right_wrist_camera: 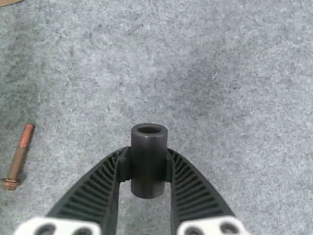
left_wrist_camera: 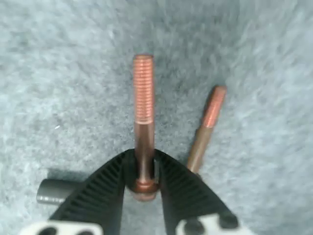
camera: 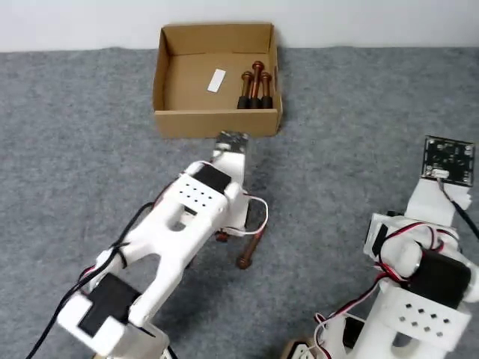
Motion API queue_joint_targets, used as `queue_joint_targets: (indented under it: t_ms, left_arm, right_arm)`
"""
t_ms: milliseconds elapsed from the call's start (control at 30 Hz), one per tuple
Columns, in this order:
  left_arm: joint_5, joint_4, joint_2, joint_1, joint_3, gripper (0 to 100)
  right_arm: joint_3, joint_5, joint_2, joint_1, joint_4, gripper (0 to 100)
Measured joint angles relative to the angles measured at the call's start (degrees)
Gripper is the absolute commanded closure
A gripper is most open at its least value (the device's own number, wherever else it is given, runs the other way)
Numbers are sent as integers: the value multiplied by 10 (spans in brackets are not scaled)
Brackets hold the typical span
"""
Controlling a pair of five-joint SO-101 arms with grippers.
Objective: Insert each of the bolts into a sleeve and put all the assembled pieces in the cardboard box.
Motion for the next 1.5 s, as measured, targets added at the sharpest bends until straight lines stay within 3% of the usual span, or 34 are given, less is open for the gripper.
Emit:
queue_joint_targets:
  t_ms: [200, 333, 667, 800, 900, 1000, 1233, 1367, 1500]
  left_arm:
    - [94, 5, -4, -103, 0, 995]
    - [145, -36, -4, -168, 0, 995]
    - [272, -104, -4, -244, 0, 993]
    - [282, -106, -4, -270, 0, 889]
    - [282, -106, -4, -280, 0, 758]
    - [282, -100, -8, -277, 0, 716]
    - [239, -51, -18, -270, -6, 841]
    - [160, -24, -18, -295, -42, 937]
    - [23, -21, -18, -323, -85, 965]
  right_arm:
    - [0, 0, 0, 0, 0, 990]
    - [0, 0, 0, 0, 0, 990]
    - [34, 0, 0, 0, -9, 990]
    - [34, 0, 0, 0, -9, 990]
    - [34, 0, 0, 0, -9, 990]
    - [34, 0, 0, 0, -9, 990]
    - [34, 0, 0, 0, -9, 990]
    - [34, 0, 0, 0, -9, 990]
    - [34, 0, 0, 0, -9, 990]
